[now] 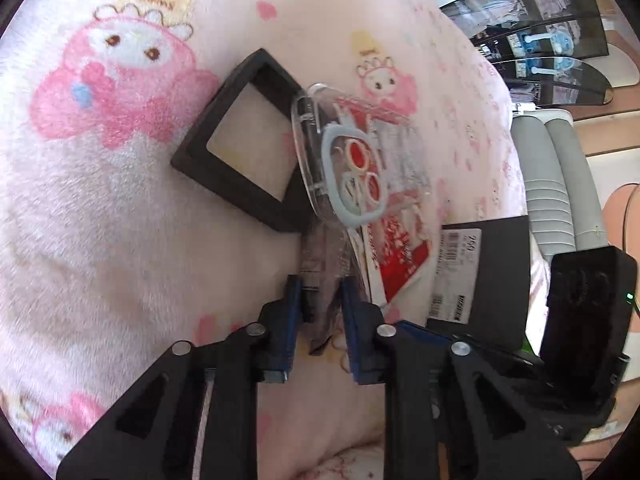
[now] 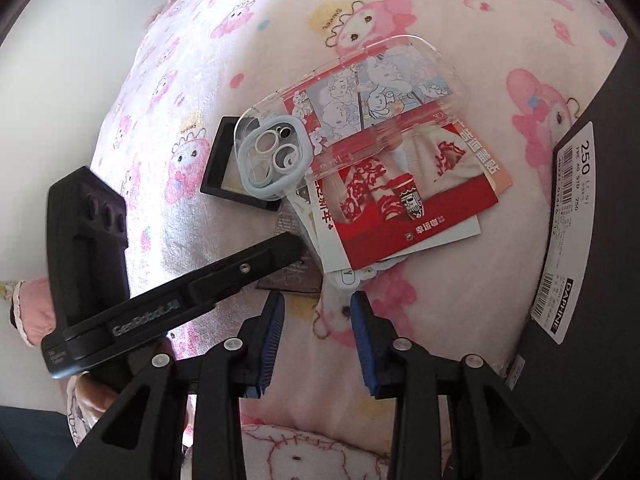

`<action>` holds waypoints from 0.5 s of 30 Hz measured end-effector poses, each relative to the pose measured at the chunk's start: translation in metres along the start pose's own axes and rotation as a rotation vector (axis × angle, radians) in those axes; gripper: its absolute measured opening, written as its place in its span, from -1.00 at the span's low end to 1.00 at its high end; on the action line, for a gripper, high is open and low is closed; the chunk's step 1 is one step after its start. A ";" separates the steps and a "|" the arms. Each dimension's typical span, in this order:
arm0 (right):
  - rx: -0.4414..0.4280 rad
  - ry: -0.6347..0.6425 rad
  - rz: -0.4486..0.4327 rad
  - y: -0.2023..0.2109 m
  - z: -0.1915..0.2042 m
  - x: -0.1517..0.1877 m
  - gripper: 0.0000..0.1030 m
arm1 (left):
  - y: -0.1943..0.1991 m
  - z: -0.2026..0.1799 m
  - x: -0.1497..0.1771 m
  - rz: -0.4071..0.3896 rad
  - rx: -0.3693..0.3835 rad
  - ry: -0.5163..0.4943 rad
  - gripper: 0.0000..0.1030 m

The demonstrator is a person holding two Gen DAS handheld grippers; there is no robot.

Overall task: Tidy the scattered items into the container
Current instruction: 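Grasp the brown squeeze tube with the left gripper and lift it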

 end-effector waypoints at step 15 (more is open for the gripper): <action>-0.002 0.114 0.040 -0.018 0.030 0.010 -0.41 | 0.090 0.058 0.081 -0.046 -0.053 0.095 -0.50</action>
Point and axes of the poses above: each gripper's, at about its wrist camera, not at the fingertips, and y roughly against the way its jaws point, z to its left, x to its underside, the point moved 4 cm from there along -y, roughly the way its jaws point, and after that the axes turned 8 degrees about -y, right-handed, at the moved point
